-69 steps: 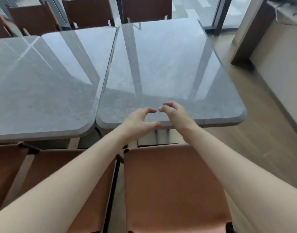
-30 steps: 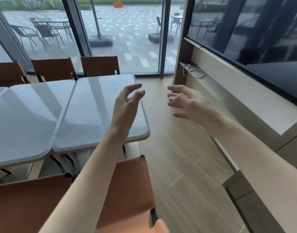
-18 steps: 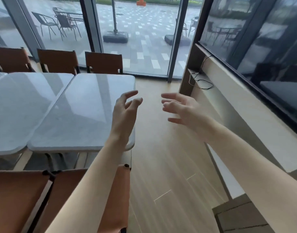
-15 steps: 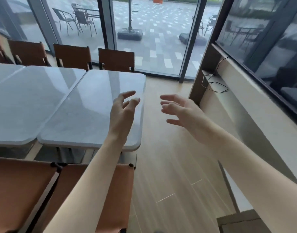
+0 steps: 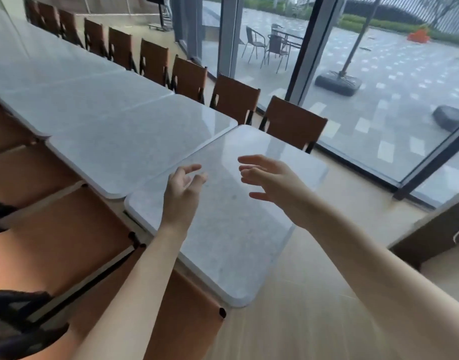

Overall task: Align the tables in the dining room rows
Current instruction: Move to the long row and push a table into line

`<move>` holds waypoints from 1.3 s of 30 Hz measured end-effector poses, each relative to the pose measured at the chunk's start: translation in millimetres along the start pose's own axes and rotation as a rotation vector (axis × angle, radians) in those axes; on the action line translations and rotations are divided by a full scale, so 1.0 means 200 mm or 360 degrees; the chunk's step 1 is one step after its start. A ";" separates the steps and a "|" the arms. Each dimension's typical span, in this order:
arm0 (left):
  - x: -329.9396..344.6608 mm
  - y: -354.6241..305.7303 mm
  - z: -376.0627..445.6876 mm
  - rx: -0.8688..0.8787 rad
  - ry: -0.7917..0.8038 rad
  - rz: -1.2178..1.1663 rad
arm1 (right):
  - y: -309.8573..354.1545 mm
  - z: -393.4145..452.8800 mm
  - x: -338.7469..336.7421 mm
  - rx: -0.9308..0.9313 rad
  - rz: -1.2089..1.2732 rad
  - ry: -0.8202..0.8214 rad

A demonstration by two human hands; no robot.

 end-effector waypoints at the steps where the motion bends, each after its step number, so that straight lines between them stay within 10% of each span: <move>1: 0.00 0.00 0.03 -0.0026 -0.0045 0.0012 | 0.02 0.08 -0.01 -0.0020 -0.0005 0.0057; 11: -0.22 -0.16 0.15 0.0038 -0.0852 0.0123 | 0.19 0.54 0.02 -0.0280 0.0010 0.0613; 21: 0.46 -0.03 0.06 0.0095 -0.1242 0.0161 | -0.06 0.83 -0.41 -0.0445 0.0034 0.1023; 39: 1.04 0.03 -0.40 -0.0043 -0.1430 0.0181 | -0.35 0.68 -0.78 -0.0478 0.0070 0.1189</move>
Point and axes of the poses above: each hand's wrist, its own z-axis towards the middle knuckle, its own x-axis out of the palm, y = z × x, the point moved 2 cm from there along z, towards the middle knuckle, and after that the axes turned 11 degrees about -z, right-handed, at the moved point
